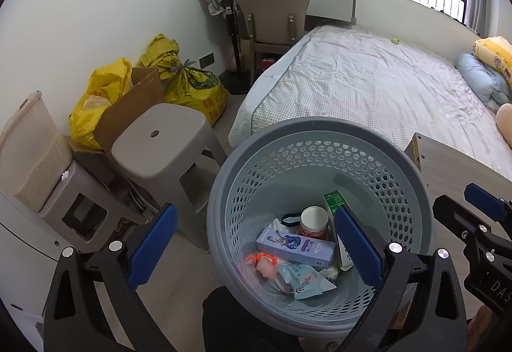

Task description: Collect trash

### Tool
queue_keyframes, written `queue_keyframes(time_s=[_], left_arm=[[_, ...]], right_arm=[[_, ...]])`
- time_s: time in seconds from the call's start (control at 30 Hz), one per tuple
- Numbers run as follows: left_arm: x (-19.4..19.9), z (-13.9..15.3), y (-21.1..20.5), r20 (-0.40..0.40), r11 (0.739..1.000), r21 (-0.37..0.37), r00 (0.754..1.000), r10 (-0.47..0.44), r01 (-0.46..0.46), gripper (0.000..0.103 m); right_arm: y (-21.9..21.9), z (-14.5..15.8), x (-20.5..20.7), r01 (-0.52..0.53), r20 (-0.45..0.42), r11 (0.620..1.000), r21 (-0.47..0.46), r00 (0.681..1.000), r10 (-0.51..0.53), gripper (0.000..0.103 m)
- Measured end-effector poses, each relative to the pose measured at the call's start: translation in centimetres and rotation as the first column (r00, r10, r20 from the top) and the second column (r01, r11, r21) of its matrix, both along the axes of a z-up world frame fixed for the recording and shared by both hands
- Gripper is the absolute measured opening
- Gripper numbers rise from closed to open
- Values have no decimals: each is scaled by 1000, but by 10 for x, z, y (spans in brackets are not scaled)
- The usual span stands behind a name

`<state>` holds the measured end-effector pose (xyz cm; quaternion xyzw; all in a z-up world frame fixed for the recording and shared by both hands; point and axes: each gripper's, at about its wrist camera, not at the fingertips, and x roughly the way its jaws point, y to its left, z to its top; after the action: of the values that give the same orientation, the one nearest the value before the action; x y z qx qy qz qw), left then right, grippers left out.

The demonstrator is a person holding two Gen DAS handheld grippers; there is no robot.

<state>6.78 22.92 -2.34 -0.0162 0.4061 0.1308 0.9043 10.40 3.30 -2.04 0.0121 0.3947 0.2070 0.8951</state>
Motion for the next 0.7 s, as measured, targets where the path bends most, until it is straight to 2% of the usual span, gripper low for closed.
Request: queue_keyframes(time_s=[0.7], left_arm=[[0, -1, 2, -6, 1000, 6, 1000, 15, -15, 97]], right_arm=[[0, 0, 0, 1, 1, 1000, -3, 1000, -1, 70]])
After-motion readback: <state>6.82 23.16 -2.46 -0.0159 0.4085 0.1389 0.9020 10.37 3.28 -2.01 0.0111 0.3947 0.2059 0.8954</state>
